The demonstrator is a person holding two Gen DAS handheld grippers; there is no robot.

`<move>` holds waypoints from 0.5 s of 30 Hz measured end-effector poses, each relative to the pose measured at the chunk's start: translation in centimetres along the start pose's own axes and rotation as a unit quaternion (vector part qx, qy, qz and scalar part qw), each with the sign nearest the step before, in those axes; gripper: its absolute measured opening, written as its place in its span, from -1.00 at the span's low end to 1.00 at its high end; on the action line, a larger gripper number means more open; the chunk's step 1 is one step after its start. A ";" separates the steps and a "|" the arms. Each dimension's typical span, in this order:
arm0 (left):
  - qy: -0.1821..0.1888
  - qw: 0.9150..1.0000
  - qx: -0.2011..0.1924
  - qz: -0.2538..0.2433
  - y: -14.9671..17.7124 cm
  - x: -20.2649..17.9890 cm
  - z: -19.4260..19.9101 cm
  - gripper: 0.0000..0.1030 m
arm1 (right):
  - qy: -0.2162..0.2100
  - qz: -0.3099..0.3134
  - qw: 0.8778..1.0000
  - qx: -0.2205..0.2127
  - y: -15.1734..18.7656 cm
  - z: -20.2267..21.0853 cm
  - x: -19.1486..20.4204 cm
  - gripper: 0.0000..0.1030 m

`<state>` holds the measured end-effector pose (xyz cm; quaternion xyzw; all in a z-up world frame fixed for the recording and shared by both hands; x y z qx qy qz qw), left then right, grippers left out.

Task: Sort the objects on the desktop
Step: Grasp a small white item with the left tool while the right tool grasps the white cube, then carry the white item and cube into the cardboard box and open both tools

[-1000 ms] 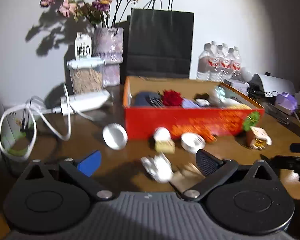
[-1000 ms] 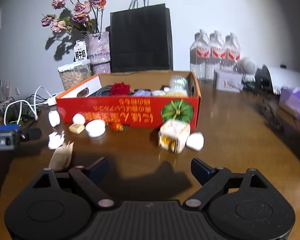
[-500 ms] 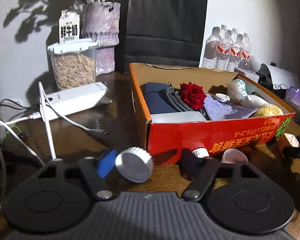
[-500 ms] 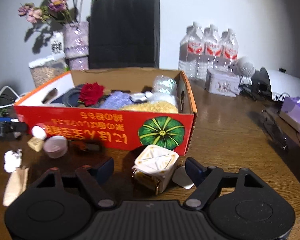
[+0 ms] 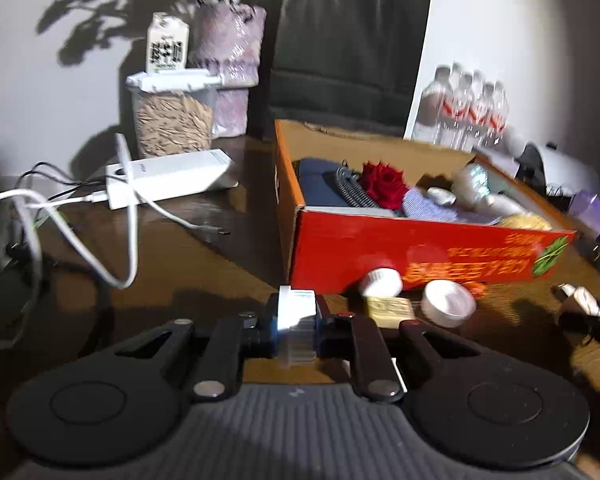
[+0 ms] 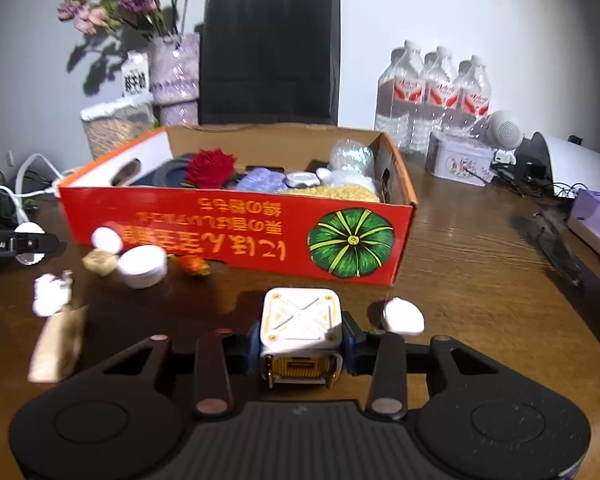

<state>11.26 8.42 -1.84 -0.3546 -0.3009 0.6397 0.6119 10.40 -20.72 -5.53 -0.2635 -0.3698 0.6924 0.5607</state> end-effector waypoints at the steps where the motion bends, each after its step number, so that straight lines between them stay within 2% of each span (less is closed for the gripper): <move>1: 0.001 1.000 -0.006 0.003 0.1 -0.3 1.0 -0.69 | -0.004 -0.001 1.000 -0.006 0.3 1.0 0.2 -0.27; 5: 0.003 1.000 -0.023 -0.006 1.1 -2.2 5.2 -0.69 | -0.021 -0.009 1.000 -0.021 1.4 4.4 0.7 -0.27; 10: 0.020 1.000 -0.019 -0.013 2.6 -4.6 8.7 -0.69 | -0.047 -0.001 0.998 -0.031 2.5 7.0 2.5 -0.27; 15: 0.046 0.998 -0.037 -0.022 1.2 -6.3 10.1 -0.69 | -0.057 0.004 0.997 -0.056 1.5 9.1 3.2 -0.27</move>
Point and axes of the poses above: each gripper's, at about its wrist camera, not at the fingertips, and z roughly against the way its jaws point, x to its left, y to its underside, the point moved 8 cm from there along -z, roughly the way its jaws point, and after that the axes turned 4 degrees about -y, right-handed, at the moved point
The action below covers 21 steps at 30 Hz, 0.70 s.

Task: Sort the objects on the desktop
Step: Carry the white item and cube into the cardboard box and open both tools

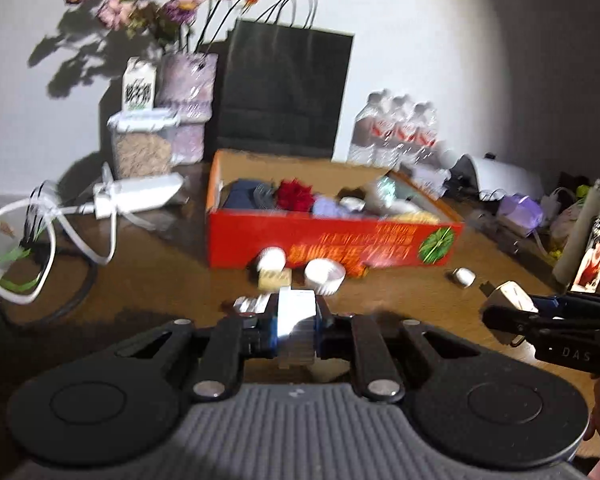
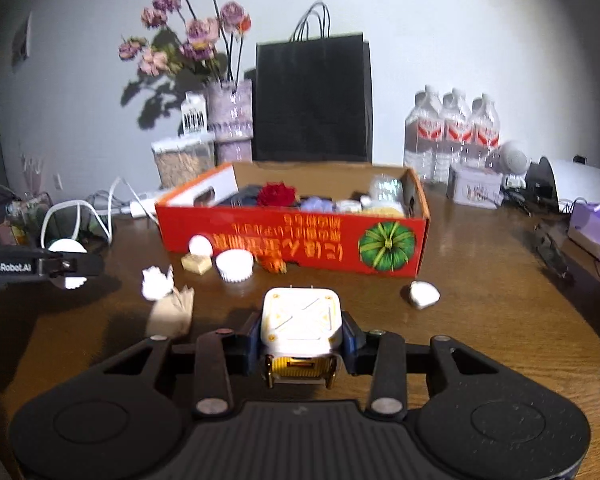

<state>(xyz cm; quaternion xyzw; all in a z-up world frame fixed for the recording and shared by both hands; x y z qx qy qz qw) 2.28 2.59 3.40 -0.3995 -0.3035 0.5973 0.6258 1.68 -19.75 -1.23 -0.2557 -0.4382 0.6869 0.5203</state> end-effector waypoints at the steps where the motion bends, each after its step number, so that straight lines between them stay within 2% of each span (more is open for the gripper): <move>1: 0.005 1.000 -0.004 -0.005 -0.6 -0.4 -0.2 -0.69 | -0.002 -0.002 1.000 -0.004 -0.5 0.2 -0.1 -0.27; 6: 0.034 0.998 -0.018 -0.045 -6.1 -2.4 -4.2 -0.69 | -0.005 -0.001 0.999 -0.033 -5.1 -0.9 -1.6 -0.27; 8: 0.049 0.998 0.000 -0.050 -8.4 -3.2 -7.4 -0.69 | -0.013 -0.006 0.999 -0.039 -7.9 -2.8 -2.5 -0.27; 11: 0.061 0.995 0.029 -0.077 -10.8 -4.7 -12.6 -0.69 | -0.014 -0.017 1.000 -0.021 -12.1 -7.3 -4.0 -0.27; 13: 0.043 0.990 0.056 -0.120 -11.6 -5.6 -17.2 -0.69 | -0.001 -0.008 1.000 0.010 -14.5 -11.6 -5.0 -0.27; 16: 0.029 0.983 0.113 -0.145 -11.3 -5.5 -22.5 -0.69 | 0.016 -0.005 0.997 0.073 -16.1 -18.1 -6.4 -0.27; 18: 0.010 0.976 0.139 -0.165 -10.9 -5.3 -24.6 -0.69 | 0.022 -0.013 0.992 0.122 -16.0 -21.8 -7.4 -0.27; 21: -0.020 0.970 0.153 -0.188 -10.4 -4.8 -26.3 -0.64 | 0.024 -0.022 0.982 0.186 -14.5 -25.6 -8.1 -0.27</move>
Point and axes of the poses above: each gripper's, at about its wrist camera, not at the fingertips, and z roughly against the way its jaws point, x to its left, y to its underside, the point moved 8 cm from there along -z, roughly the way its jaws point, and after that the axes turned 4 degrees about -y, right-handed, at the moved point
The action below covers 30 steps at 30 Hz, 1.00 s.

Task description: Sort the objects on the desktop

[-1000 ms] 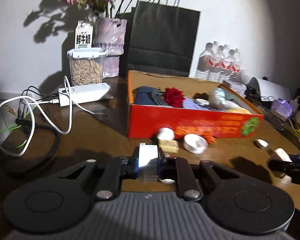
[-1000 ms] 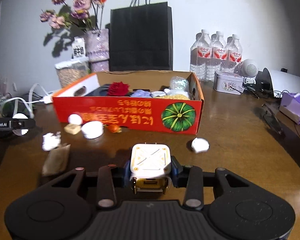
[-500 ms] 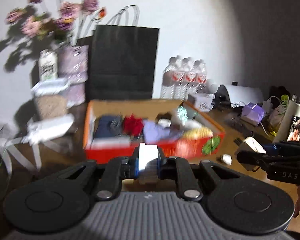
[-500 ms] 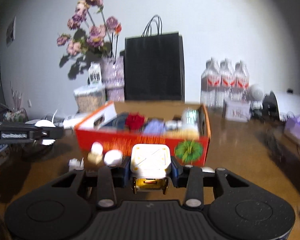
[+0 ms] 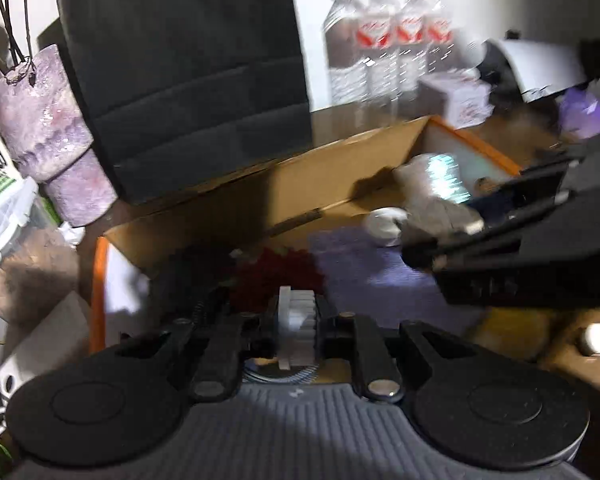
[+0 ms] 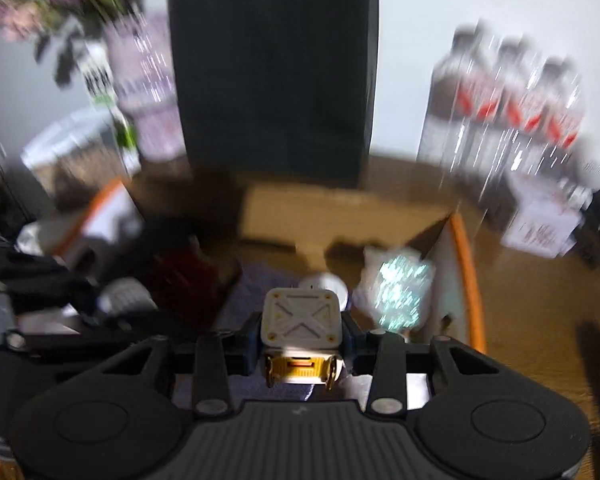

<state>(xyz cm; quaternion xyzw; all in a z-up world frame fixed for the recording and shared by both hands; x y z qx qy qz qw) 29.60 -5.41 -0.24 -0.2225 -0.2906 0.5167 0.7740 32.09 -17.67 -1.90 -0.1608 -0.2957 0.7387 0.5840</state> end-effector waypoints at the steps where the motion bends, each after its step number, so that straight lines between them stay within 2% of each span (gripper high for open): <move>1: 0.002 1.000 0.009 -0.003 0.2 0.1 -0.4 -0.45 | 0.001 0.001 1.000 0.014 0.3 -0.9 0.1 -0.27; 3: 0.009 1.000 0.018 -0.002 0.5 0.1 -0.9 -0.18 | 0.004 -0.002 0.999 0.033 1.0 -2.5 0.2 -0.26; 4: 0.000 1.000 0.016 -0.005 0.6 0.3 -0.9 -0.11 | 0.004 0.000 0.999 0.041 1.3 -3.2 0.3 -0.25; 6: -0.008 1.000 0.011 -0.002 0.4 0.7 -0.5 0.09 | 0.007 -0.002 0.999 0.034 1.6 -3.3 0.3 -0.25; 8: -0.002 1.000 -0.004 0.011 0.0 1.2 0.6 0.25 | 0.000 -0.011 1.000 0.022 1.4 -2.1 0.1 -0.22; 10: 0.004 0.999 -0.022 0.024 -0.7 1.8 2.5 0.57 | -0.003 -0.018 1.000 -0.007 0.6 0.2 -0.1 -0.09; 14: 0.012 0.997 -0.061 0.043 -1.6 2.2 6.9 0.79 | 0.000 -0.020 0.996 -0.084 -0.6 6.4 -0.2 0.34; 15: 0.016 0.996 -0.072 0.052 -1.5 2.2 8.2 0.94 | -0.001 -0.018 0.995 -0.101 -0.4 7.9 0.0 0.39; 16: 0.018 0.995 -0.080 0.061 -1.4 2.2 9.3 1.00 | -0.003 -0.014 0.993 -0.117 0.0 9.4 0.3 0.41; 19: 0.026 0.992 -0.102 0.071 0.4 1.8 12.7 1.00 | -0.009 -0.008 0.988 -0.151 2.2 12.7 1.3 0.55; 23: 0.014 0.988 -0.118 0.104 4.1 1.3 15.8 1.00 | -0.011 -0.002 0.984 -0.176 6.8 15.6 2.4 0.59; 26: 0.002 0.982 -0.129 0.137 8.0 0.8 17.6 1.00 | -0.004 0.011 0.984 -0.177 10.9 16.2 3.2 0.60; 30: -0.020 0.976 -0.158 0.149 13.7 -0.6 19.2 1.00 | -0.005 0.026 0.987 -0.158 17.0 15.8 4.8 0.62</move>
Point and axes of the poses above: each gripper's, at about its wrist camera, not at the fingertips, and z roughly against the way its jaws point, x to its left, y to its underside, the point moved 8 cm from there along -z, roughly the way its jaws point, and after that the axes turned 4 degrees about -y, right-handed, at the moved point
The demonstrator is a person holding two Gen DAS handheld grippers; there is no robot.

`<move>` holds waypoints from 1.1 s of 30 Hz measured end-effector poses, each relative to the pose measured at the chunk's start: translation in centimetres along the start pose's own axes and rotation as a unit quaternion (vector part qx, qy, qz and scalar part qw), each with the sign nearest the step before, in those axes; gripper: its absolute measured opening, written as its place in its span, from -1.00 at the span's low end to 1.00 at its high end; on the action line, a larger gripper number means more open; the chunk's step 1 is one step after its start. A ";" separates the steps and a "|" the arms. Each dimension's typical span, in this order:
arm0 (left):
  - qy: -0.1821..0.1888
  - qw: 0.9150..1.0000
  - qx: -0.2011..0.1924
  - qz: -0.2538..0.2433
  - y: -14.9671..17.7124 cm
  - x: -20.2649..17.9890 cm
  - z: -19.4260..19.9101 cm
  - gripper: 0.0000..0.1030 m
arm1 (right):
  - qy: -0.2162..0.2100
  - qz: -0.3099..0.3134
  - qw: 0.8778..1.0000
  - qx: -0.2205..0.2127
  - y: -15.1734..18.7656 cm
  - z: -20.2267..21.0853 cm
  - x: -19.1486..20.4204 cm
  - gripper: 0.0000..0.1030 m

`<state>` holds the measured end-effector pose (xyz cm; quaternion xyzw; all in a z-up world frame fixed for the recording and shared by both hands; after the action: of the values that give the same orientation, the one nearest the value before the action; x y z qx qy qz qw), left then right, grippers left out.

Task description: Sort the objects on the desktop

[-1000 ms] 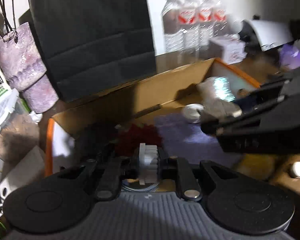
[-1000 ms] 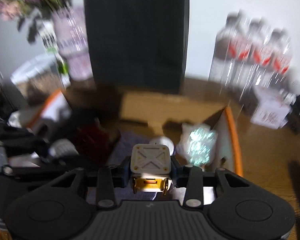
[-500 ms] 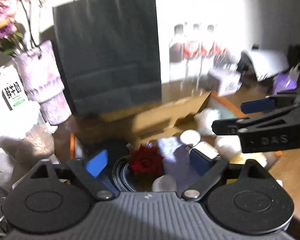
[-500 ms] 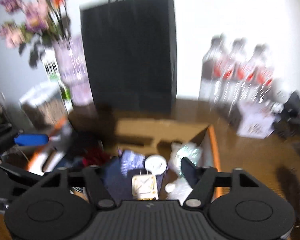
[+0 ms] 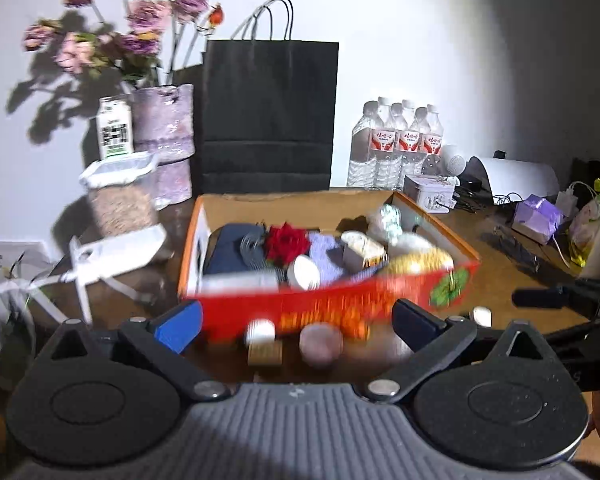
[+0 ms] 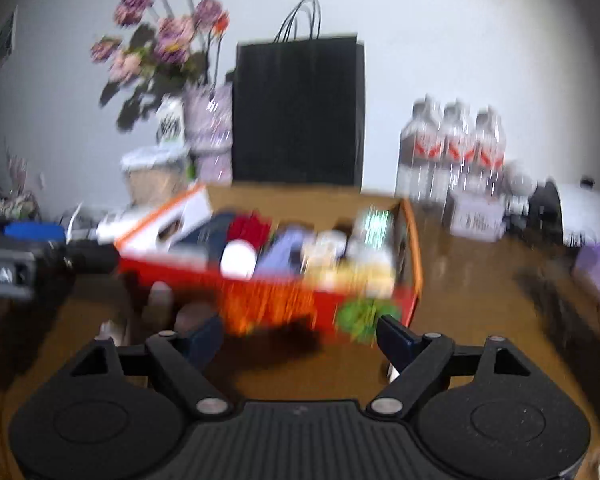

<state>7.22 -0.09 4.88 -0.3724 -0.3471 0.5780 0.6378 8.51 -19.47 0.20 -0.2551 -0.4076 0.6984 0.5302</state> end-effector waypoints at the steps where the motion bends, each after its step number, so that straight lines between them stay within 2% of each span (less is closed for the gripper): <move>1: -0.006 1.000 -0.002 0.002 1.4 0.1 0.6 1.00 | -0.005 -0.005 1.000 0.005 1.6 0.3 0.3 0.63; 6: -0.010 0.999 0.033 0.032 7.4 0.4 1.6 1.00 | -0.016 -0.048 0.998 0.026 6.8 1.5 0.8 0.64; 10: -0.019 0.998 0.042 0.048 10.0 0.5 1.9 1.00 | -0.024 -0.053 0.998 0.023 8.4 2.3 1.5 0.73; 14: -0.033 0.998 0.029 0.037 10.2 0.2 2.3 1.00 | -0.016 -0.052 0.998 0.017 9.0 2.8 1.8 0.78; 21: -0.036 0.999 0.034 0.008 10.7 -0.8 2.2 1.00 | -0.019 -0.057 0.998 0.017 9.7 2.7 1.7 0.79; 33: -0.034 0.998 0.052 0.009 10.9 -0.9 1.7 1.00 | -0.020 -0.070 0.997 0.023 9.8 2.4 1.4 0.79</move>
<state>0.42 -0.25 -3.81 -0.3220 -0.3343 0.6132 0.6392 0.93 -19.89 -6.63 -0.1996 -0.4188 0.6738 0.5751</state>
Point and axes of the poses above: each gripper's, at about its wrist camera, not at the fingertips, and z roughly against the way its jaws point, x to its left, y to its underside, the point moved 8 cm from there along -z, roughly the way its jaws point, and after that the axes turned 4 degrees about -y, right-handed, at the moved point
